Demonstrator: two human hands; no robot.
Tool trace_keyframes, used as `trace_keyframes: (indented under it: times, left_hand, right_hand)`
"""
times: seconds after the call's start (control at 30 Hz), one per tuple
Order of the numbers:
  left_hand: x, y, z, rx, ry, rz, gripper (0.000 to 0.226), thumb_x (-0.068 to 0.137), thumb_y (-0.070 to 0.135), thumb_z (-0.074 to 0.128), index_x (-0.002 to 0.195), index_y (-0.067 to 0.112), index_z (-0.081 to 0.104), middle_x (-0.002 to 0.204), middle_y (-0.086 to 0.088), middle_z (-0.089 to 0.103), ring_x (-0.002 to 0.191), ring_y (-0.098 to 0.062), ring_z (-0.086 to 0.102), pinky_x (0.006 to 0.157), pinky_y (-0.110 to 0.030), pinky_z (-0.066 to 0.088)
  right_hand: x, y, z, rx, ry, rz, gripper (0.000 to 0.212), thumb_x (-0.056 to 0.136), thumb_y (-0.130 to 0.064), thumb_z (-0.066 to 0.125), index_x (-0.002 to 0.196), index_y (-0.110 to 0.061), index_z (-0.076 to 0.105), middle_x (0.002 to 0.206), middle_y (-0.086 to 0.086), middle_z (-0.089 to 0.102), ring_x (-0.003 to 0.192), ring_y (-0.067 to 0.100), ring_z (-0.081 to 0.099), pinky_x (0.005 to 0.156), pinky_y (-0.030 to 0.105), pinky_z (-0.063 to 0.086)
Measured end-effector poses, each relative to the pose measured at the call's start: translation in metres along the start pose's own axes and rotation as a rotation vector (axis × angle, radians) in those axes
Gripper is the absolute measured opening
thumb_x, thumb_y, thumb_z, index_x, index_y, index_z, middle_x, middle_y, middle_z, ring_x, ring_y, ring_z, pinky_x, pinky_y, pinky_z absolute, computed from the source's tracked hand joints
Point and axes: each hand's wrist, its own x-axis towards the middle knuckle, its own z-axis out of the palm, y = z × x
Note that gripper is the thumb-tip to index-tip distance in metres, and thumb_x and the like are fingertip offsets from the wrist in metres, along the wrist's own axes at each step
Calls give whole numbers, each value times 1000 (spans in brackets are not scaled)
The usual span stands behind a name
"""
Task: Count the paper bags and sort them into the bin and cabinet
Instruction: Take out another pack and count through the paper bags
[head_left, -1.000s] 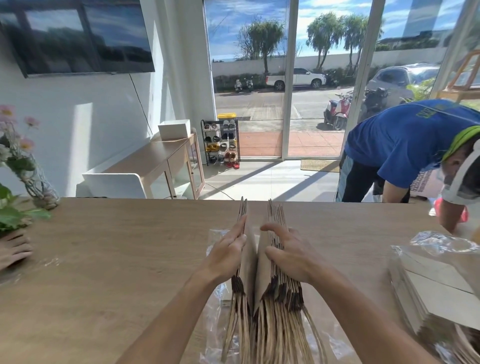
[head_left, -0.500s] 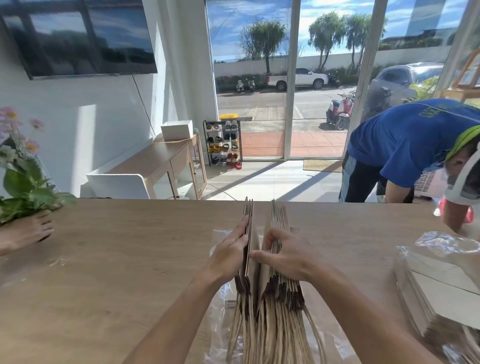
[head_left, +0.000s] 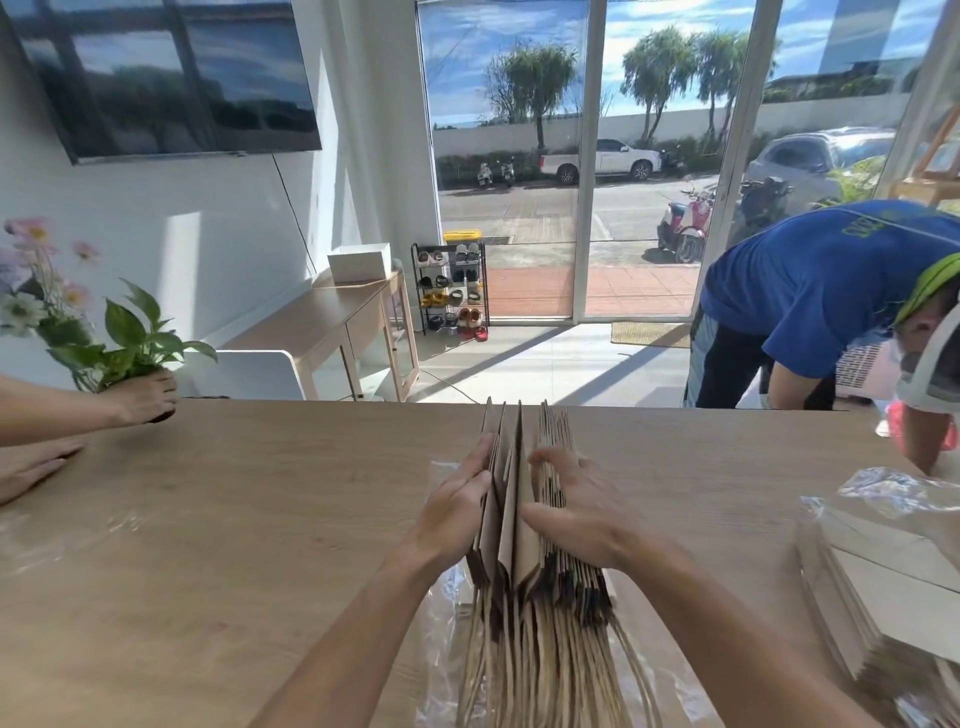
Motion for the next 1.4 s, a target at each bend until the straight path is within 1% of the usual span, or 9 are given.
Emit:
trace_keyframes:
  times: [0.1, 0.2, 0.27, 0.4, 0.5, 0.77, 0.9, 1.03, 1.4]
  left_hand:
    - [1, 0, 0, 6, 2, 6, 49, 105, 14, 28, 152, 28, 28, 153, 23, 24, 128, 16, 16, 97, 0, 11]
    - [3, -2, 0, 10, 13, 11, 50, 104, 15, 28, 152, 30, 29, 155, 21, 24, 134, 12, 19, 109, -10, 11]
    - [4, -3, 1, 25, 5, 17, 51, 104, 16, 28, 151, 33, 29, 156, 21, 25, 139, 8, 20, 118, -20, 10]
    - [4, -1, 1, 27, 10, 12, 54, 100, 12, 30, 151, 31, 29, 157, 19, 26, 140, 5, 21, 117, -20, 13]
    - [2, 0, 1, 58, 11, 14, 59, 98, 5, 29, 151, 30, 30, 156, 18, 27, 137, 6, 23, 111, -15, 15]
    - [5, -3, 0, 48, 20, -31, 62, 96, 10, 38, 150, 40, 30, 156, 13, 28, 127, 4, 26, 106, -20, 19]
    - [5, -4, -1, 48, 4, -27, 62, 96, 11, 38, 150, 41, 28, 158, 17, 23, 129, 7, 20, 111, -23, 14]
    - [4, -3, -1, 59, -11, -18, 58, 100, 13, 34, 151, 40, 26, 157, 20, 21, 130, 7, 16, 116, -28, 9]
    - [8, -2, -5, 71, -29, -21, 64, 96, 13, 44, 150, 43, 27, 156, 10, 29, 126, 0, 28, 103, -23, 22]
  right_hand:
    - [-2, 2, -3, 0, -32, -22, 79, 75, -46, 47, 143, -59, 9, 159, 15, 14, 146, 33, 16, 116, 47, 23]
    - [-5, 3, -6, 32, -39, -22, 47, 84, -35, 49, 121, -64, 44, 154, 18, 22, 143, 32, 24, 113, 40, 26]
    - [-6, 2, -6, 45, -33, -10, 34, 84, -35, 50, 102, -64, 50, 150, 17, 30, 136, 33, 34, 110, 37, 32]
    - [-8, 2, -8, 25, -30, -29, 59, 88, -34, 47, 137, -62, 31, 159, 15, 14, 146, 31, 20, 116, 39, 21]
    - [-9, 0, -8, 33, -36, -32, 58, 89, -33, 47, 138, -59, 32, 161, 15, 10, 148, 29, 13, 117, 39, 17]
    - [-4, -1, -5, -10, 5, -38, 52, 75, -48, 46, 126, -53, 36, 137, 8, 37, 117, 31, 46, 98, 37, 37]
    - [0, 0, -5, -32, 9, -38, 40, 87, -53, 45, 124, -47, 33, 139, 10, 37, 113, 29, 51, 100, 41, 39]
    - [4, 0, -3, -116, -24, -41, 72, 71, -81, 50, 128, -44, 27, 143, 15, 35, 119, 32, 51, 104, 43, 40]
    - [7, -4, 2, -89, -11, -67, 97, 44, -89, 53, 126, -45, 26, 128, 8, 40, 112, 28, 50, 96, 41, 45]
